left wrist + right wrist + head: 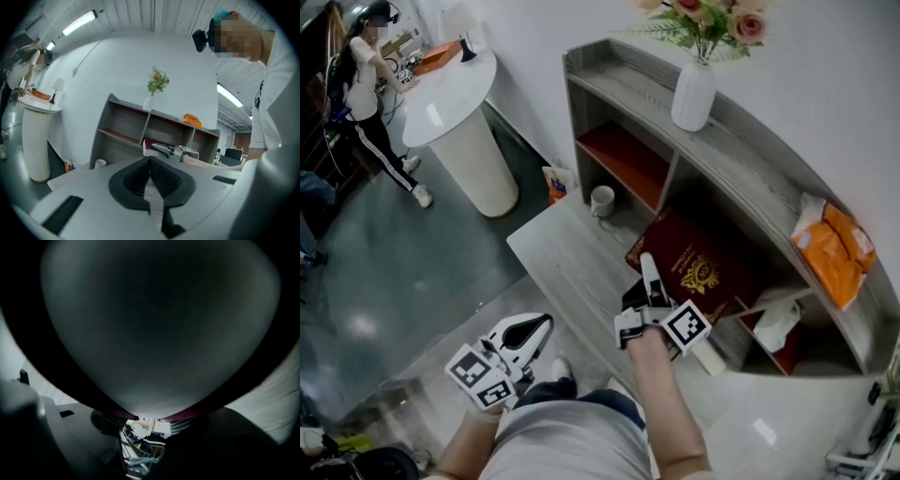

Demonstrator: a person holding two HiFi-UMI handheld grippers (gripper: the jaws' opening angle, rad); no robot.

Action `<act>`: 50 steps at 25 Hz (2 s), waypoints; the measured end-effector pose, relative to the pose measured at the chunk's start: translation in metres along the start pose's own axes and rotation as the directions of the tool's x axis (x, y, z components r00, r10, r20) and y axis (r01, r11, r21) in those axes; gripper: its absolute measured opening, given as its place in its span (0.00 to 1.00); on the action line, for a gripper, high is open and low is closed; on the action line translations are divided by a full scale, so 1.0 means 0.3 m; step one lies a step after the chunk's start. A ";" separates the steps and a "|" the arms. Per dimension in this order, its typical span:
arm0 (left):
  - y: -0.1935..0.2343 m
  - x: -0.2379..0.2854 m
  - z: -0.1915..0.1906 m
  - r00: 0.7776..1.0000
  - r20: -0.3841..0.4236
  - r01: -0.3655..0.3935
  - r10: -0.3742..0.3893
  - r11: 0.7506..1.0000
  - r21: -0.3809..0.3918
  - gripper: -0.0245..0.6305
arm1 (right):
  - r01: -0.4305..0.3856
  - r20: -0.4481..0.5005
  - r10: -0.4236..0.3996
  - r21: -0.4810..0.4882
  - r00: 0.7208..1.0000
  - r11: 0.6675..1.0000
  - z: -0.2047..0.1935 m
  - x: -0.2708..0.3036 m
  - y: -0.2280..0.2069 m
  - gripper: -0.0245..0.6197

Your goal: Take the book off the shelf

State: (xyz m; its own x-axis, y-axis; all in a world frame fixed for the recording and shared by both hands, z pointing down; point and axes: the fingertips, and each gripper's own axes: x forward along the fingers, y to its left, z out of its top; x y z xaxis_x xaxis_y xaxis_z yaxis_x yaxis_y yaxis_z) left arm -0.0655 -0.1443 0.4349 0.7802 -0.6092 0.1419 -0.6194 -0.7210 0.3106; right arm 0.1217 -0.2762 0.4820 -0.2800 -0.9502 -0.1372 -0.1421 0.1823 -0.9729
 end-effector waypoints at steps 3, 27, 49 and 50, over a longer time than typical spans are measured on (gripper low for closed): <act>0.011 -0.026 0.004 1.000 0.012 -0.016 0.016 1.000 -0.005 0.06 | 0.014 -0.009 -0.014 -0.010 1.000 1.000 -0.039 -0.009 -0.002 0.39; 0.082 -0.085 0.041 0.997 0.082 -0.011 0.014 0.999 -0.044 0.06 | -0.033 -0.333 -0.094 -0.356 0.938 0.934 -0.375 -0.083 0.104 0.39; 0.039 0.077 0.077 0.988 0.065 0.144 -0.144 0.990 0.005 0.06 | -0.060 -0.194 -0.222 -0.866 0.955 0.497 -0.248 -0.174 0.207 0.39; 0.036 0.084 0.076 0.987 0.063 0.150 -0.150 0.989 0.006 0.06 | -0.059 -0.189 -0.222 -0.871 0.957 0.488 -0.242 -0.175 0.208 0.39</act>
State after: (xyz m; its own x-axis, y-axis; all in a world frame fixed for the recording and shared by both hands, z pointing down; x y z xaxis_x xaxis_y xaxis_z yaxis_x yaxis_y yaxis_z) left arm -0.0546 -0.1749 0.4204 0.8573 -0.5137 0.0347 -0.4960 -0.8060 0.3230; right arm 0.0586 -0.1964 0.4420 -0.4159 -0.9015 0.1199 -0.8795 0.3652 -0.3051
